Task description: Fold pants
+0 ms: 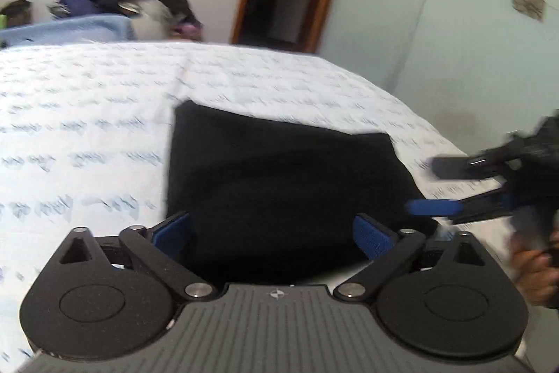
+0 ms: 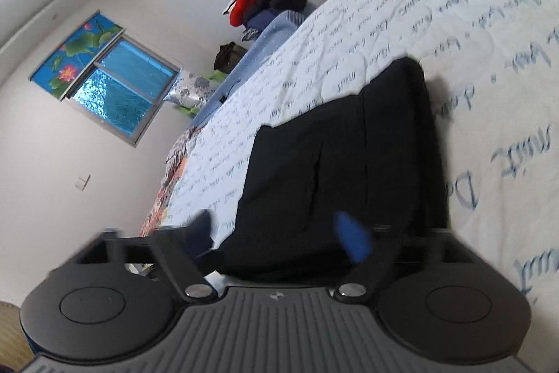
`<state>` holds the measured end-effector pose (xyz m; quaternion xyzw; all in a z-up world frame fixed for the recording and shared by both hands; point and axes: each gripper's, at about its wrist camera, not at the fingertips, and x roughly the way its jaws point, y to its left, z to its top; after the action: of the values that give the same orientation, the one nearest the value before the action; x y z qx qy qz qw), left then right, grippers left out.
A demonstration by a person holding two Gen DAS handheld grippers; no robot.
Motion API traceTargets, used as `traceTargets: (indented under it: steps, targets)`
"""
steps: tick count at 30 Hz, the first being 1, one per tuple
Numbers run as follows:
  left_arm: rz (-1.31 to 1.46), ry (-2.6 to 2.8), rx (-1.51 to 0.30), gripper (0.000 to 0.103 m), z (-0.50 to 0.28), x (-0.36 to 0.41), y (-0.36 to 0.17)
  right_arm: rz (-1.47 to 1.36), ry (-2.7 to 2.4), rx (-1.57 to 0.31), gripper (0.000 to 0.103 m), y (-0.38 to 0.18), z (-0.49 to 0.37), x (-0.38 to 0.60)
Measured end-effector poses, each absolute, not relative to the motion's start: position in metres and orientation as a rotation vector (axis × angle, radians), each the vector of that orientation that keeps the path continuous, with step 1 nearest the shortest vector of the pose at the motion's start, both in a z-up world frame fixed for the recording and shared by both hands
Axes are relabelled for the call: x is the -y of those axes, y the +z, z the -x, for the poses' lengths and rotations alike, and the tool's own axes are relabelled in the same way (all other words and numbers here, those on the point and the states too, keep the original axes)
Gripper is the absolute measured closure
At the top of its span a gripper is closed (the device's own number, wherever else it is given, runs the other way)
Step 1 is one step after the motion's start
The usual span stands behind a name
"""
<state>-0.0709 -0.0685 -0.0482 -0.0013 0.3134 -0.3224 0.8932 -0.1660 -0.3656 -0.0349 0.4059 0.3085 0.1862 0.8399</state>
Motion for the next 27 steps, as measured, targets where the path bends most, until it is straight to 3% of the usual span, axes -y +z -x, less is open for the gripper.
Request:
traceTargets:
  steps: [2,4,7,14,20,27]
  targets:
    - [-0.047,-0.641,-0.735,0.002,0.064,0.08,-0.066,-0.921,0.407,-0.681,0.017,-0.06,0.166,0.372]
    - [-0.088,-0.616,-0.699,0.002,0.065,0.084,-0.071,-1.006,0.418,-0.677,0.017,-0.064,0.164,0.38]
    - [-0.039,-0.635,-0.708,0.004,0.063,0.081,-0.052,-1.004,0.411,-0.708,0.017,-0.042,0.158,0.386]
    - [0.128,-0.596,-0.643,0.001,0.01,0.098,0.003,-0.985,0.405,-0.539,0.012,0.003,0.11,0.407]
    - [0.11,-0.535,-0.849,0.004,-0.066,0.142,-0.047,-0.998,0.31,-0.687,0.012,-0.042,0.053,0.406]
    - [0.009,-0.511,-0.759,0.004,-0.056,0.147,-0.063,-1.057,0.324,-0.588,0.014,-0.067,0.063,0.413]
